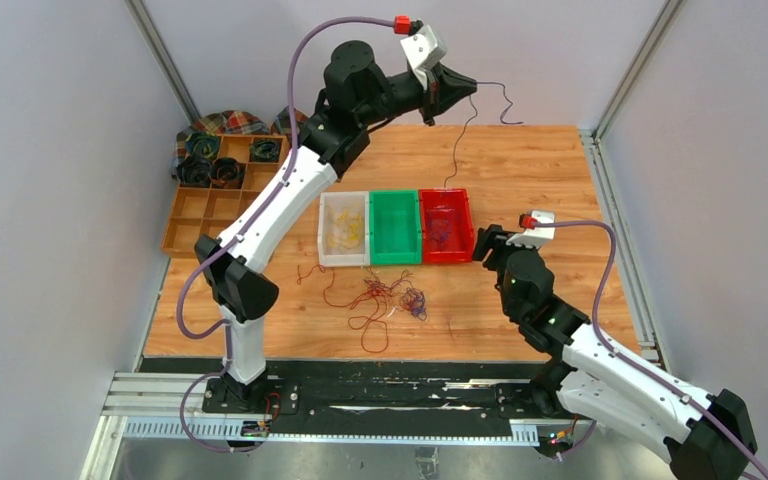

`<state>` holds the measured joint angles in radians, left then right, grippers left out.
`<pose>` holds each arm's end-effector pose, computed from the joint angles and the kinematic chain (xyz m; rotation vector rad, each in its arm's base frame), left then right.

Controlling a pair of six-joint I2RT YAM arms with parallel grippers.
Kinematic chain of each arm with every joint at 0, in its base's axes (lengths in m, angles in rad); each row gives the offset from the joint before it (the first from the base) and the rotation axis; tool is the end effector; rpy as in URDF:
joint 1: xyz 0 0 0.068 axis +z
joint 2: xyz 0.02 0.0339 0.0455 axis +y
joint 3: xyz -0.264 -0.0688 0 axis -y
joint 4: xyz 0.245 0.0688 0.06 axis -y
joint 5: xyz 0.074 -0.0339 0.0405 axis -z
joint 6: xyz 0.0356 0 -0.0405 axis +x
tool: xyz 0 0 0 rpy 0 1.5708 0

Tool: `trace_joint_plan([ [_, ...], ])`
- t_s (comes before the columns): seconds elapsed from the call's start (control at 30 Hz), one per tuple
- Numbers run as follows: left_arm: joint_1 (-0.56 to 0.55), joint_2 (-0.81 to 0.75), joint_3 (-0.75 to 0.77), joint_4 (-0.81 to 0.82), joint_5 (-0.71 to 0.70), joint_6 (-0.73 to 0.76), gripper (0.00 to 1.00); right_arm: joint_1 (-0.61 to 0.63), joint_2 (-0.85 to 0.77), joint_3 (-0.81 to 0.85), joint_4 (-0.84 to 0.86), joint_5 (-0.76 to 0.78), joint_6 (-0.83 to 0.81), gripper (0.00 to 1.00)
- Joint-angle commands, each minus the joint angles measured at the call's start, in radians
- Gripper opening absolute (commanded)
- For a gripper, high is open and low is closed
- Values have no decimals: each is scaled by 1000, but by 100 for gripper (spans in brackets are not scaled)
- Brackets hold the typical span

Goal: Untangle the cables
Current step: Place the cable in the bin.

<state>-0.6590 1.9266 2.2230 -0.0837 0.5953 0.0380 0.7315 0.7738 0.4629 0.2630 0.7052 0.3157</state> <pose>0.3277 -0.2790 0.5118 0.9523 1.1041 -0.9141 0.1522 0.1056 0.2753 0.2082 1.5990 0.2403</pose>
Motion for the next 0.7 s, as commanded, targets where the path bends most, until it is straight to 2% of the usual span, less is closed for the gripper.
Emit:
trace_joint_plan([
  [0.0, -7, -24, -68, 57, -54, 66, 1, -21, -23, -11, -4, 29, 23, 61],
  [0.2, -7, -54, -257, 20, -155, 185, 0, -29, -72, -18, -42, 38, 44, 60],
  [0.37, -7, -54, -348, -69, -176, 288, 0, -34, -80, -16, -68, 45, 56, 59],
  [0.5, -7, -15, -333, -158, -195, 339, 0, -38, -71, -2, -94, 48, 73, 59],
  [0.67, -34, 51, -245, -401, -279, 564, 0, -82, -52, 48, -174, 10, 129, 58],
])
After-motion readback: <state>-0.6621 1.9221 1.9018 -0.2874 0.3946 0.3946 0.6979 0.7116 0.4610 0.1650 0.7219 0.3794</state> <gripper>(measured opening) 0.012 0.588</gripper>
